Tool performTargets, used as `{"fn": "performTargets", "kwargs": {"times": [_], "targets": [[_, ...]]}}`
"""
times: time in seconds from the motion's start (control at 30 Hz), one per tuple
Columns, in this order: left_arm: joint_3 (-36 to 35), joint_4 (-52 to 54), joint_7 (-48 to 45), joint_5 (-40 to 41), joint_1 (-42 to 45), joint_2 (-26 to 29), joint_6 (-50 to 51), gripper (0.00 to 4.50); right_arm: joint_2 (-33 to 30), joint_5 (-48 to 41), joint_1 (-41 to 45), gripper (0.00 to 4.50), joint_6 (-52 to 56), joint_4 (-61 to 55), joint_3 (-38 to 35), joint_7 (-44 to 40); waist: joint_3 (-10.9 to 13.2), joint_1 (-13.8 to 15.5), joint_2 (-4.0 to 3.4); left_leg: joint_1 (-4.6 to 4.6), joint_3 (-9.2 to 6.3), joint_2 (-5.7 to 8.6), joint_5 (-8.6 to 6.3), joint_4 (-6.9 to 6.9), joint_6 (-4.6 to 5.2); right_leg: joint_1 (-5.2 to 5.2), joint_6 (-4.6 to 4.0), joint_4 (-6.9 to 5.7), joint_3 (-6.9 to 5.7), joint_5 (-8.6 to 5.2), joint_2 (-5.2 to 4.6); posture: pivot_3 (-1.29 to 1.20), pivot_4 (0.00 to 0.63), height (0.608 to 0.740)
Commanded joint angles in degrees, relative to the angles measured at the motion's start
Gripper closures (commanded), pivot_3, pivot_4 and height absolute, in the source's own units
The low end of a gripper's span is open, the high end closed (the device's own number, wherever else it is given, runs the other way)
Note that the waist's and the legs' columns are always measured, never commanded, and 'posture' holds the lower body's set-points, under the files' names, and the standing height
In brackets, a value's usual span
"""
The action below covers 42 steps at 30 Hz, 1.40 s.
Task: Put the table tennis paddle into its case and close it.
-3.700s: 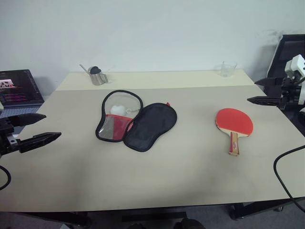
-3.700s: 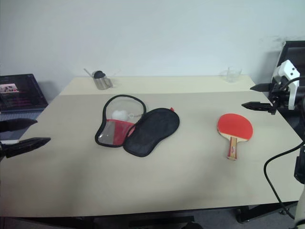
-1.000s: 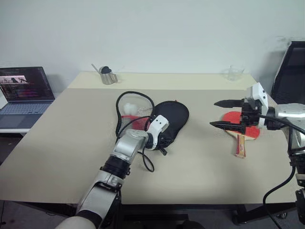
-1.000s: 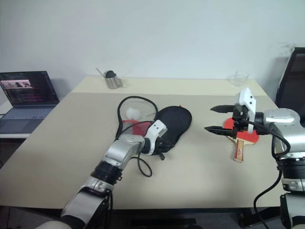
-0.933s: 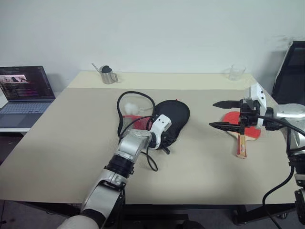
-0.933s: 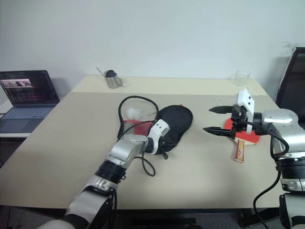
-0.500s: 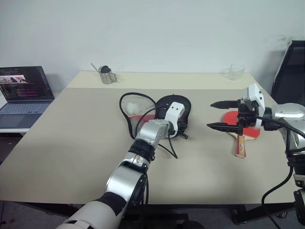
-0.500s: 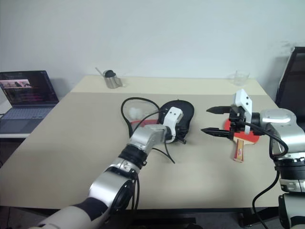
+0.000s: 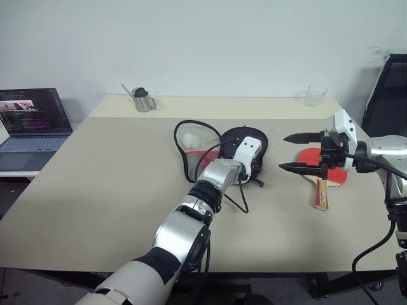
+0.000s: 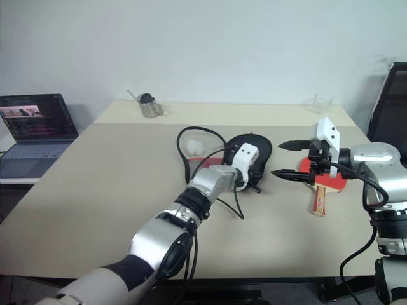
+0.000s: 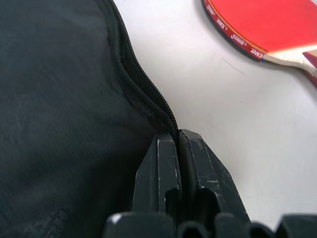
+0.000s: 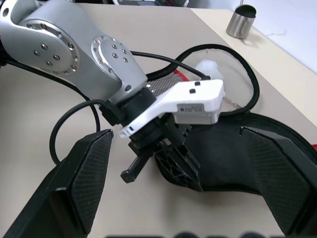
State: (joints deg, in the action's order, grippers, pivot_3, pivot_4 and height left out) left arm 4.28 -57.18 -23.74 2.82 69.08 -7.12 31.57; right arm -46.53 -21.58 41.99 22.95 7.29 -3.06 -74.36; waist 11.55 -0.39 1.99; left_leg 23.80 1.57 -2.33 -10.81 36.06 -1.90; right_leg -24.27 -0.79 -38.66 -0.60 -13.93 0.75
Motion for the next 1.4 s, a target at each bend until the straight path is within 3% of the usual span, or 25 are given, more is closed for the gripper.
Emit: {"fn": "performTargets", "kwargs": {"times": [0.03, 0.1, 0.3, 0.4, 0.53, 0.73, 0.9, 1.03, 1.17, 1.4], "targets": [[-1.3, -0.1, 1.1, 0.5, 1.7, -0.7, -1.8, 3.98, -0.4, -0.6, 1.7, 0.00, -1.2, -0.4, -0.8, 0.2, 0.0, 0.0, 0.00, 0.00, 0.00, 0.00, 0.00, 0.00, 0.00, 0.00, 0.00, 0.00, 0.00, 0.00, 0.00, 0.00, 0.150, 0.740], [-1.8, -0.3, 1.5, 0.9, 1.9, -0.6, -2.1, 3.46, 0.1, -0.5, 1.8, 0.00, -1.2, -0.5, -0.4, 0.5, 0.0, -0.1, 0.00, 0.00, 0.00, 0.00, 0.00, 0.00, 0.00, 0.00, 0.00, 0.00, 0.00, 0.00, 0.00, 0.00, 0.150, 0.740], [-4.4, 1.1, 0.5, 3.0, 2.6, 0.1, -0.1, 1.33, -0.2, 1.2, 1.0, 0.00, -0.8, -0.6, 1.8, 1.2, 0.0, -0.1, 0.00, 0.00, 0.01, 0.00, 0.00, 0.00, 0.00, 0.00, 0.00, -0.01, 0.00, 0.00, 0.00, 0.00, 0.150, 0.740], [-2.5, 6.2, -2.7, 2.2, 1.8, 3.1, 2.9, 0.25, -0.1, 2.8, 1.4, 0.00, -1.3, 0.4, 1.1, 4.9, 0.0, -0.2, 0.00, 0.01, 0.01, 0.00, 0.00, 0.00, -0.01, 0.00, 0.00, 0.00, 0.00, 0.00, 0.00, 0.00, 0.150, 0.740], [1.4, 20.1, -10.6, 1.7, -2.6, 11.0, 7.3, 0.25, 0.6, 9.7, 3.3, 0.00, 1.3, 3.3, 1.2, 17.9, 0.0, -1.2, -0.01, -0.02, 0.02, -0.06, 0.01, -0.02, -0.03, -0.03, 0.00, -0.07, 0.02, 0.00, 0.00, 0.00, 0.150, 0.740], [4.2, 49.7, -30.7, 6.5, -17.6, 32.7, 6.9, 0.25, 4.6, 18.2, 5.6, 0.00, 27.0, 6.6, 2.3, 38.2, 0.0, -2.1, -0.03, -0.36, 0.16, -0.35, 0.12, -0.24, -0.37, -0.05, -0.35, -0.38, 0.19, -0.11, -0.08, 0.00, 0.150, 0.740], [-0.9, 59.8, -41.4, 12.6, -27.2, 46.1, 3.5, 0.25, 11.4, 21.1, 7.9, 0.00, 40.9, 7.5, -5.3, 55.5, 0.0, -1.5, -0.04, -0.40, 0.06, -0.40, 0.21, -0.34, -0.54, -0.07, -0.55, -0.45, 0.07, -0.13, -0.02, 0.00, 0.150, 0.740], [-5.1, 62.0, -45.2, 14.4, -33.5, 54.3, -0.2, 0.25, 18.2, 22.9, 8.4, 0.00, 49.1, 5.0, -12.4, 66.8, 0.0, -1.5, -0.03, -0.35, 0.09, -0.37, 0.19, -0.29, -0.49, -0.07, -0.51, -0.38, 0.10, -0.11, -0.04, 0.00, 0.150, 0.740], [-8.0, 61.5, -43.6, 14.9, -35.6, 55.9, -4.3, 0.25, 23.6, 24.8, 8.1, 0.00, 52.7, 2.3, -17.0, 74.7, 0.0, -1.2, -0.03, -0.30, 0.06, -0.37, 0.17, -0.29, -0.45, -0.08, -0.50, -0.35, 0.05, -0.11, -0.03, 0.00, 0.150, 0.740], [-11.4, 64.2, -43.0, 21.4, -33.5, 54.9, -1.9, 0.25, 26.4, 24.6, 6.9, 0.00, 56.7, -1.0, -18.0, 77.7, 0.0, -1.3, -0.02, 0.00, 0.02, -0.36, 0.07, -0.12, -0.21, -0.17, -0.39, -0.23, 0.04, -0.05, -0.02, 0.00, 0.150, 0.740]]}}
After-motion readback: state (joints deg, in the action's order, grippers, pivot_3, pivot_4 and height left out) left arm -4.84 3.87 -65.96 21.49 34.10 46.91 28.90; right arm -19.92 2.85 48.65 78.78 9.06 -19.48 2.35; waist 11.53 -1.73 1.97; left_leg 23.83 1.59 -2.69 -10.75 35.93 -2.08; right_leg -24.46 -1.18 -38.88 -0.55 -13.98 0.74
